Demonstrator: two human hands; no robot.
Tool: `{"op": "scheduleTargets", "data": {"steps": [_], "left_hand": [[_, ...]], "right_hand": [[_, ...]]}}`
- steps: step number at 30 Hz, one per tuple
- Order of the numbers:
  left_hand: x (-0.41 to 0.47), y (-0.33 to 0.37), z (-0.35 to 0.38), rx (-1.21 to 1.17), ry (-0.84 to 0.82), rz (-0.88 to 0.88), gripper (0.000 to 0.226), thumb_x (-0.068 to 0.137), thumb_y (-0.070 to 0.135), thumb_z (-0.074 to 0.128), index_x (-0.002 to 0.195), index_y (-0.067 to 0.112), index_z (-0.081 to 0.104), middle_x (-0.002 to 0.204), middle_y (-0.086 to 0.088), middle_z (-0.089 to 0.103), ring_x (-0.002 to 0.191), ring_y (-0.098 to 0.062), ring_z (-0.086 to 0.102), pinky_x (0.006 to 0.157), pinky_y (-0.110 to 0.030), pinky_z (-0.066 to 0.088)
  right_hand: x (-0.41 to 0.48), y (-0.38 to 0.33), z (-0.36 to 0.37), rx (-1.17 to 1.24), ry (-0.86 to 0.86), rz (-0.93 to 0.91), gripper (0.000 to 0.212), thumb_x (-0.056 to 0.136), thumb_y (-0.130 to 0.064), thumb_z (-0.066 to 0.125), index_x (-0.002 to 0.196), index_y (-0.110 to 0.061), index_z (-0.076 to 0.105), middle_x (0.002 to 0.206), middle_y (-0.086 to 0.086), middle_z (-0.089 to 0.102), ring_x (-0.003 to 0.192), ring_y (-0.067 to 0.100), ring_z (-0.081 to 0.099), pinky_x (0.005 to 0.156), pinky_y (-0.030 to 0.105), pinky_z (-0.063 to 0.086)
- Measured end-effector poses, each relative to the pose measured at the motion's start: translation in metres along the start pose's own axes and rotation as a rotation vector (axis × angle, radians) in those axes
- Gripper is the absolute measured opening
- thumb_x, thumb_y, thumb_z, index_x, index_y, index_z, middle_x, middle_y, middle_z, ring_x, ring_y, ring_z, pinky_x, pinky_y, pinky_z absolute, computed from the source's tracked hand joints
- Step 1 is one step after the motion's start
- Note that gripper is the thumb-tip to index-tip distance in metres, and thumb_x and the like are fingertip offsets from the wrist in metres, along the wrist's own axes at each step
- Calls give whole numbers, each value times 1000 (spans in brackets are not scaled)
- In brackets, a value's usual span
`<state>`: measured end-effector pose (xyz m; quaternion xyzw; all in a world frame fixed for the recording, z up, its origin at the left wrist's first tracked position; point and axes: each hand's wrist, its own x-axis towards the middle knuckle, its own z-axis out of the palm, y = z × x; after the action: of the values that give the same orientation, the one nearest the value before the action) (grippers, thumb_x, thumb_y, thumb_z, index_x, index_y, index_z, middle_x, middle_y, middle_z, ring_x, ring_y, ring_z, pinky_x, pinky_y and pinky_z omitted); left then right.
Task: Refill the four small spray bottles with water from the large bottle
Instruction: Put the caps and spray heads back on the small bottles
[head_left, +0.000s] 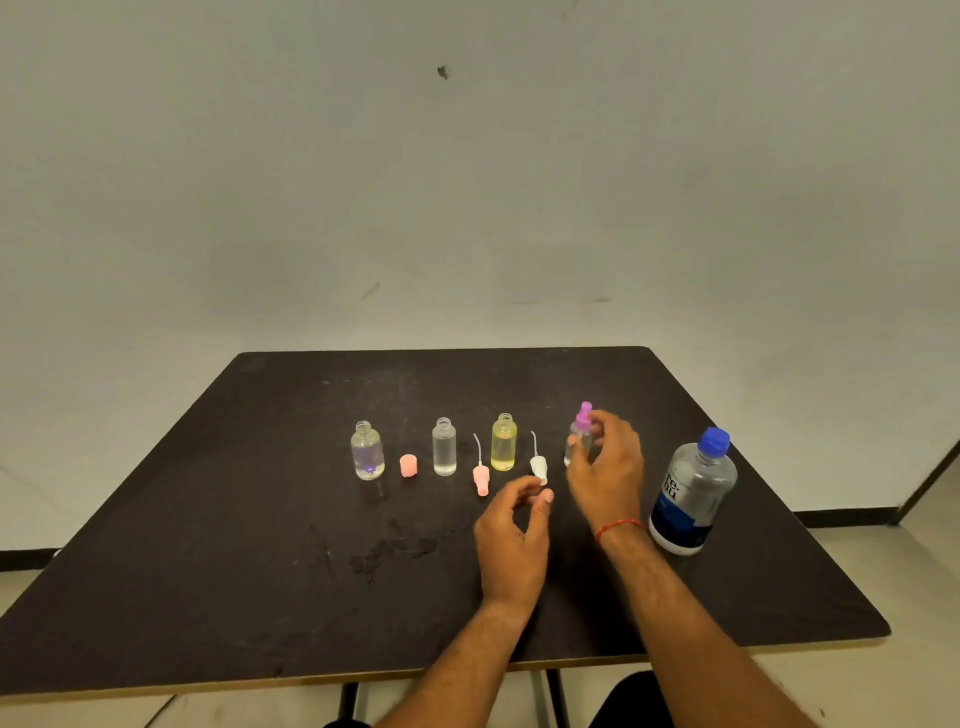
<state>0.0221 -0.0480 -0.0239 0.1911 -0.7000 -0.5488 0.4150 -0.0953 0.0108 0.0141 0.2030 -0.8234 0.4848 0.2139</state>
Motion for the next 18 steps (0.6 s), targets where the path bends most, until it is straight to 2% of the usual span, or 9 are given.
{"op": "scheduleTargets", "data": {"steps": [3, 6, 9, 12, 15, 18], "left_hand": [[2, 3, -3, -14, 102, 28, 20, 92, 14, 73, 103, 30, 71, 98, 19, 72, 98, -3, 68, 85, -17, 54], [17, 5, -5, -26, 174, 9, 21, 92, 15, 72, 106, 30, 70, 101, 16, 72, 99, -1, 68, 86, -17, 53], [45, 7, -5, 13, 208, -52, 27, 92, 21, 73, 119, 21, 68, 109, 11, 70, 104, -3, 66, 89, -19, 52], [70, 6, -4, 82, 159, -131, 46, 92, 27, 74, 134, 13, 60, 125, 5, 65, 119, -10, 61, 94, -17, 47], [87, -1, -3, 206, 42, -167, 60, 92, 27, 73, 146, 11, 49, 144, -2, 56, 134, -16, 51, 108, -27, 44], [99, -9, 1, 287, -22, -189, 66, 92, 26, 73, 149, 10, 44, 149, -7, 52, 139, -20, 48, 113, -35, 43]], "right_hand": [[-19, -4, 8, -58, -82, -55, 23, 83, -19, 72, 105, -16, 63, 98, 0, 60, 92, 13, 55, 79, 30, 52], [-25, 1, 20, -141, -198, -29, 23, 82, -29, 73, 100, -16, 67, 94, -1, 63, 91, 15, 56, 78, 30, 51], [-22, 2, 30, -217, -250, -19, 19, 79, -33, 72, 83, -18, 62, 81, 0, 62, 78, 18, 58, 63, 27, 44], [-19, 1, 37, -261, -288, 17, 22, 77, -34, 74, 81, -18, 59, 81, 1, 63, 77, 19, 59, 65, 32, 52], [-20, 3, 42, -256, -281, 29, 18, 79, -25, 72, 80, -14, 59, 80, 4, 63, 76, 23, 61, 64, 36, 54], [-19, 6, 44, -259, -262, 33, 10, 83, -19, 67, 81, -12, 61, 80, 6, 63, 76, 26, 61, 63, 36, 53]]}}
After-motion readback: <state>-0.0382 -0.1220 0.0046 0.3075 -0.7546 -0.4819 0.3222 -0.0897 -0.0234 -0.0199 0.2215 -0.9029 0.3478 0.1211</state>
